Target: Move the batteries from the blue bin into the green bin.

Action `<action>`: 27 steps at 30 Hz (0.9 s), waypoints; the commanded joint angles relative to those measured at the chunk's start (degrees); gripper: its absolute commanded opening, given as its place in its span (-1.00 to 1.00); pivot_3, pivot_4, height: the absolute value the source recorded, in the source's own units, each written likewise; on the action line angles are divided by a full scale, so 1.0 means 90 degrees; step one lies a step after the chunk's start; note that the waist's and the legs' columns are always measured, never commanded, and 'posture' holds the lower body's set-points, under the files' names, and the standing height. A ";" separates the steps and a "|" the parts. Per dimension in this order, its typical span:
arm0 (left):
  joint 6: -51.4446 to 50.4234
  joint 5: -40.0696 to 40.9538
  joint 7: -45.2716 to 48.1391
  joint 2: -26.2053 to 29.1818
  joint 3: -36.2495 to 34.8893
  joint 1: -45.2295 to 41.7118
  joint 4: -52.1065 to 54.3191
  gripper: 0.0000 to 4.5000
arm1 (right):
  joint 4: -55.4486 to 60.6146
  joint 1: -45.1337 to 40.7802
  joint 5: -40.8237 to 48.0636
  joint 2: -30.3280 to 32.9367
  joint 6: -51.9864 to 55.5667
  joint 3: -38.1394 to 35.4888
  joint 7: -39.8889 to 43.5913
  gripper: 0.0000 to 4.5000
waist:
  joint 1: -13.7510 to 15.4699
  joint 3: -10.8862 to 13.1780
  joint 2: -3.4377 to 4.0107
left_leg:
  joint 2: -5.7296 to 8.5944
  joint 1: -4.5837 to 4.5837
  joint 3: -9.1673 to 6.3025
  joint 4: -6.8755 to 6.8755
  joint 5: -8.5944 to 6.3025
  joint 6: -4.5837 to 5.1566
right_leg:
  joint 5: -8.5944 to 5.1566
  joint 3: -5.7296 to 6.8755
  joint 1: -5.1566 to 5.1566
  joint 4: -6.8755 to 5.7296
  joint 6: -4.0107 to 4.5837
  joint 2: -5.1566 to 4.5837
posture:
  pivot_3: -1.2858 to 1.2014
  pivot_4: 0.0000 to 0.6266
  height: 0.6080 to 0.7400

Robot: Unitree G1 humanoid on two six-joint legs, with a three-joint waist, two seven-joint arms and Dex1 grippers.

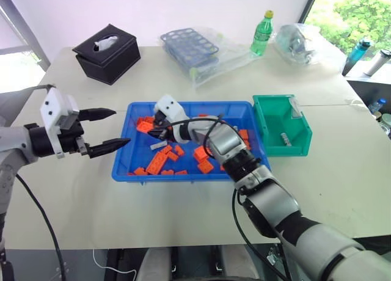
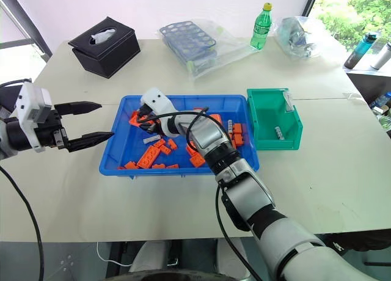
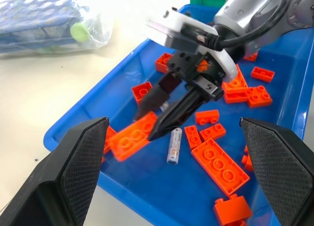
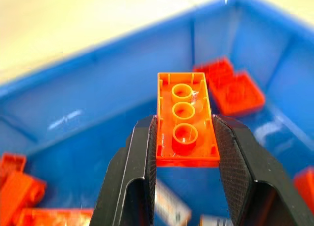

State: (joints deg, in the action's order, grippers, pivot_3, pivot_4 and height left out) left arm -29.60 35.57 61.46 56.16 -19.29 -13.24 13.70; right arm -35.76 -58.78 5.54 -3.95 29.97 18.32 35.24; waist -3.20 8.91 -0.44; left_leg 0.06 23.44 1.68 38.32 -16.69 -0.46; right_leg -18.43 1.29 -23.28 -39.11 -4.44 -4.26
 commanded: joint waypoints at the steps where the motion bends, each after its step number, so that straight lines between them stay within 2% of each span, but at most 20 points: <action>1: 0.0081 0.0014 -0.0046 0.0030 -0.0150 -0.0095 0.0087 1.00 | -0.0456 -0.0252 -0.0159 -0.0178 -0.0393 -0.0123 -0.0116 0.12 | -0.0020 0.0000 0.0000 | 0.0000 0.0000 0.0000 0.0000 0.0000 0.0000 | 0.0000 0.0000 0.0000 -0.0001 0.0000 0.0000 | 0.03 -0.52 0.89; 5: 0.0068 0.0041 -0.0061 0.0031 -0.0190 -0.0057 0.0119 1.00 | -0.0576 -0.0408 -0.0292 -0.0172 -0.0712 -0.0129 0.0035 0.97 | -0.0026 0.0000 0.0000 | 0.0007 0.0000 0.0000 0.0000 0.0000 0.0000 | 0.0000 0.0000 0.0001 -0.0001 0.0000 -0.0008 | 0.03 -0.52 0.89; 10: 0.0047 0.0090 -0.0073 -0.0003 -0.0198 -0.0021 0.0165 1.00 | -0.0466 -0.0657 -0.0310 0.0073 -0.0990 0.0027 0.1108 0.97 | -0.0077 0.0000 0.0000 | 0.0008 0.0000 0.0000 -0.0001 0.0000 0.0000 | 0.0000 0.0000 0.0001 -0.0001 0.0000 -0.0008 | 0.03 -0.52 0.89; 16: 0.0055 0.0088 -0.0082 -0.0023 -0.0167 -0.0056 0.0177 1.00 | -0.0708 -0.0635 -0.0521 0.0232 -0.1158 0.0286 0.1958 0.97 | -0.0086 0.0000 0.0000 | 0.0008 -0.0001 -0.0001 -0.0004 0.0000 0.0000 | 0.0000 0.0000 0.0001 -0.0002 0.0000 -0.0008 | 0.03 -0.52 0.89; 20: 0.0003 0.0144 -0.0070 -0.0026 -0.0168 -0.0015 0.0283 1.00 | -0.0743 -0.0438 -0.0777 0.0260 -0.1378 0.0520 0.2127 0.97 | -0.0083 0.0000 0.0000 | 0.0008 -0.0001 -0.0001 -0.0004 0.0000 0.0000 | 0.0000 0.0000 0.0001 -0.0001 0.0000 -0.0010 | 0.03 -0.52 0.89; 27: -0.0098 0.0232 -0.0044 0.0006 -0.0251 0.0088 0.0424 1.00 | -0.1146 -0.0297 -0.1141 0.0213 -0.1667 0.0618 0.1857 0.97 | -0.0084 0.0000 0.0000 | 0.0009 -0.0001 -0.0001 -0.0004 0.0000 0.0000 | 0.0000 0.0000 0.0001 -0.0001 0.0000 -0.0012 | 0.03 -0.52 0.89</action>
State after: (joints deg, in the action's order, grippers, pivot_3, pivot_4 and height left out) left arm -30.26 36.55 61.01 55.88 -19.39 -12.29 16.04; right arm -46.38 -61.17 -4.24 -1.48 16.42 24.03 52.19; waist -3.96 8.91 -0.44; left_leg 0.14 23.43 1.66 38.28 -16.69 -0.46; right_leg -18.43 1.29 -23.27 -39.13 -4.44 -4.36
